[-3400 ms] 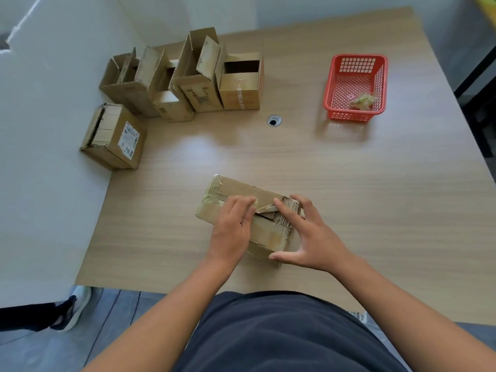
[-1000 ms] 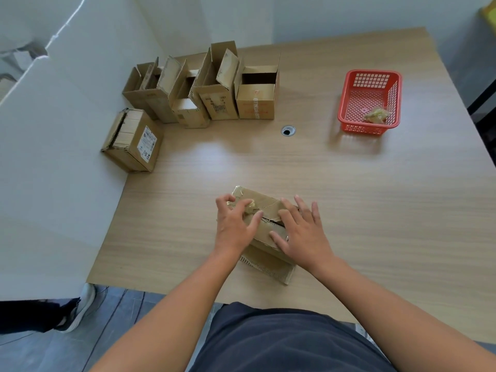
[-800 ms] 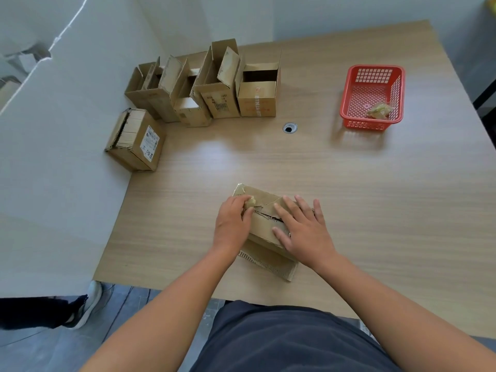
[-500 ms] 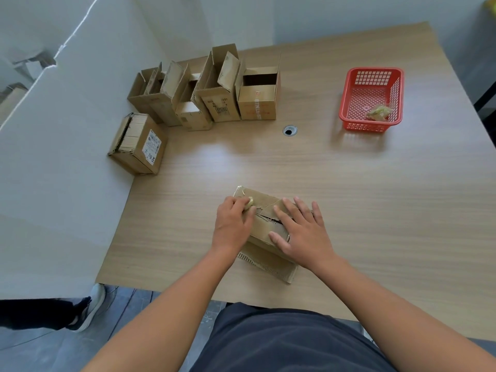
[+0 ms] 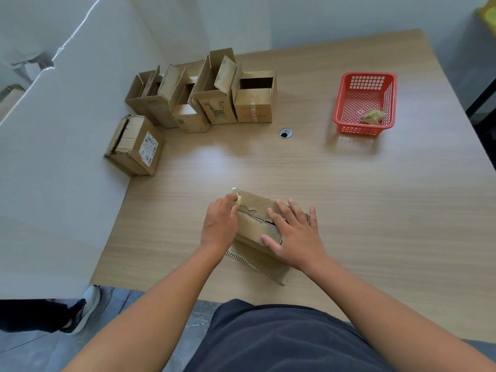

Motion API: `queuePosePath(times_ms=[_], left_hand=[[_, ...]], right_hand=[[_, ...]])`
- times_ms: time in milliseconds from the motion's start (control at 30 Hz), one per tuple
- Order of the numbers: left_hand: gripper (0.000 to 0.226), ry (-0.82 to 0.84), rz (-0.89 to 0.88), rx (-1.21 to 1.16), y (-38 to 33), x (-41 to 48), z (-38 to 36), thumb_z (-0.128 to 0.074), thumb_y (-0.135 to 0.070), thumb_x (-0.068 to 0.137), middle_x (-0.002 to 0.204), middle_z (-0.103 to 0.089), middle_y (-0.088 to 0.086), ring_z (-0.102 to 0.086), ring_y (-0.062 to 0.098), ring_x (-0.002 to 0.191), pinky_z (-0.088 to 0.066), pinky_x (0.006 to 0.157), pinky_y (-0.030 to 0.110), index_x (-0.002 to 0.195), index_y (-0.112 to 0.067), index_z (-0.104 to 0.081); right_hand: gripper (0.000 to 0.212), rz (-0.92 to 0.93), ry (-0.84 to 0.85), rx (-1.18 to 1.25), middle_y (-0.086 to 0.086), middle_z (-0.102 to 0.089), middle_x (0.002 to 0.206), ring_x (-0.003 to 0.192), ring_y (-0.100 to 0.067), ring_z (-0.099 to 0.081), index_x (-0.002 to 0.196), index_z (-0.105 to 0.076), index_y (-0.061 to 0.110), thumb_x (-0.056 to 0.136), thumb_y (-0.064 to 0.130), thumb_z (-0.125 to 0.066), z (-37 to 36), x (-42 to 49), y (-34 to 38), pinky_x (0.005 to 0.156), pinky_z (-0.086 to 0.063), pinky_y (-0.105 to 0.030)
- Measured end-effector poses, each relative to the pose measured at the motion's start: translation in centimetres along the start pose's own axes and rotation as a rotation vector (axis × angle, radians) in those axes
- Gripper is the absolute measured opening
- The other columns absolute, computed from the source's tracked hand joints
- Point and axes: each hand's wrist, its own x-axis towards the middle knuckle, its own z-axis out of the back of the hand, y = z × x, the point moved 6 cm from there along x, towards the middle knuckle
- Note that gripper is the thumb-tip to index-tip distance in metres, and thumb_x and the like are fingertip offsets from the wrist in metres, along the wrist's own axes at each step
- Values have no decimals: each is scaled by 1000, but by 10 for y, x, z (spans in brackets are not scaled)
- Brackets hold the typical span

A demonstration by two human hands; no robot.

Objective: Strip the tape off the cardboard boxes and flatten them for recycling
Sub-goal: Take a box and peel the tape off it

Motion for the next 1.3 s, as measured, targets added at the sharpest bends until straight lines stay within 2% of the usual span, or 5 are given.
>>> queuePosePath(times_ms=[200, 600, 767, 1133, 1300], left_hand=[[39, -17, 126, -11, 20, 3, 5, -81, -42, 83, 120, -42, 3, -49, 19, 102, -42, 90, 27, 114, -22, -68], [24, -60, 109, 10, 16, 6, 11, -56, -20, 104, 112, -57, 11, -56, 35, 102, -49, 86, 46, 115, -5, -69], [79, 125, 155, 69, 28, 14, 0, -65, -47, 96, 132, -49, 8, -46, 26, 120, -43, 104, 40, 157, -10, -31], [27, 174, 95, 4, 22, 52, 6, -72, -34, 93, 112, -70, 1, -64, 20, 102, -48, 93, 33, 116, -19, -75], [22, 129, 1, 172, 16, 37, 9, -57, -27, 100, 98, -70, 10, -65, 32, 91, -49, 81, 43, 100, -10, -70]], right_hand=[[86, 7, -17, 8, 10, -9, 171, 158, -19, 5, 160, -26, 39, 85, 79, -15, 0, 0, 0, 121, 13, -63], [84, -10, -31, 37, 12, -12, 171, 158, -18, 4, 158, -29, 41, 85, 80, -19, -1, 1, -1, 122, 11, -63], [85, -8, -8, 44, 12, -9, 171, 158, -18, 6, 158, -28, 42, 83, 81, -20, 0, 1, -1, 123, 9, -61], [61, -51, -39, -38, 2, -44, 138, 137, -23, -40, 126, -51, 30, 89, 76, -38, 24, 22, 22, 116, 2, -72], [90, -78, 73, -20, -5, -41, 146, 134, -29, -45, 159, -17, 28, 89, 80, -38, 13, 51, 37, 116, -25, -53]])
